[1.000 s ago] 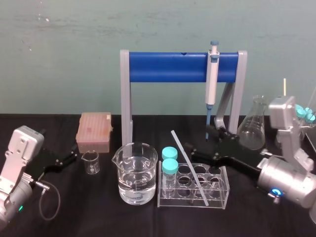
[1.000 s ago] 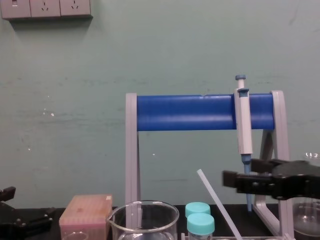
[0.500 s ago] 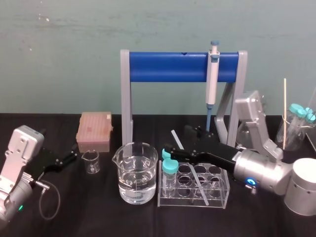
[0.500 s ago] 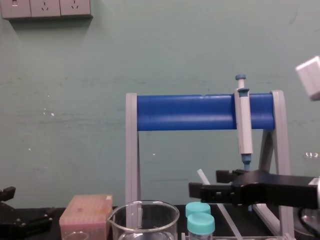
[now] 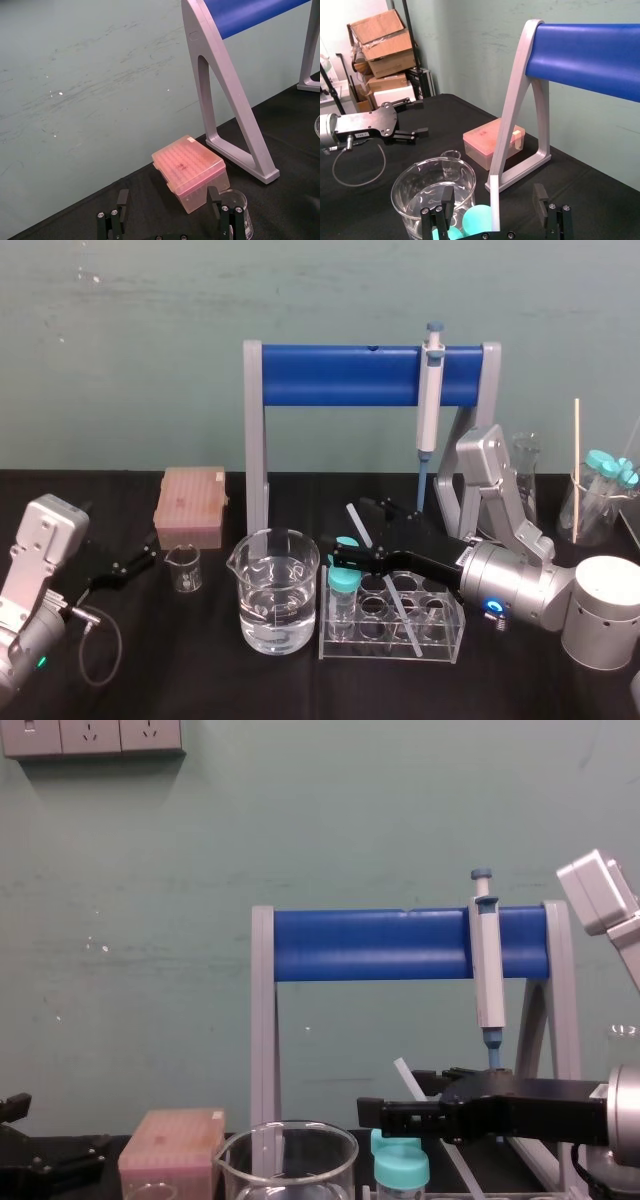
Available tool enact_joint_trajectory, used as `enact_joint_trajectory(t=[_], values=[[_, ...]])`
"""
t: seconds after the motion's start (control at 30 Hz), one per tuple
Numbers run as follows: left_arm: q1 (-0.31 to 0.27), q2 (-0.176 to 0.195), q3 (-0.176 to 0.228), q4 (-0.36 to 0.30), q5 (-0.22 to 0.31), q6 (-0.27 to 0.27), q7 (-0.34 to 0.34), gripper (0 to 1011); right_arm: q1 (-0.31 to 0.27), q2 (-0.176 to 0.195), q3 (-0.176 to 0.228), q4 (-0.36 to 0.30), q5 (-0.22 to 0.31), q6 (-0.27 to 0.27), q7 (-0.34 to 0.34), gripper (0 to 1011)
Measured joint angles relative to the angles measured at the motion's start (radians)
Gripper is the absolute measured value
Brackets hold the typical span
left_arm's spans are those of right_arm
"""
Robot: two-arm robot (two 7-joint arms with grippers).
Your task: Pick up the stirring rod with one hand, then place it down.
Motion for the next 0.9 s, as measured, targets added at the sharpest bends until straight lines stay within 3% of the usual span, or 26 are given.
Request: enact_joint_trajectory(t=[0.43, 0.73, 0.9], values=[[0.0, 0.0, 0.0, 0.0, 0.0, 0.0, 0.0, 1000, 0.0, 0.0, 0.001, 0.0, 0.0, -0.001, 0.0, 974], [0.0, 0.0, 0.0, 0.0, 0.0, 0.0, 0.0, 1000, 0.0, -0.001, 0.002, 0.0, 0.002, -0.001, 0.0, 761], [0.0, 0.0, 0.0, 0.0, 0.0, 0.0, 0.0, 1000, 0.0, -0.001, 0.002, 0.0, 0.002, 0.0, -0.001, 578]])
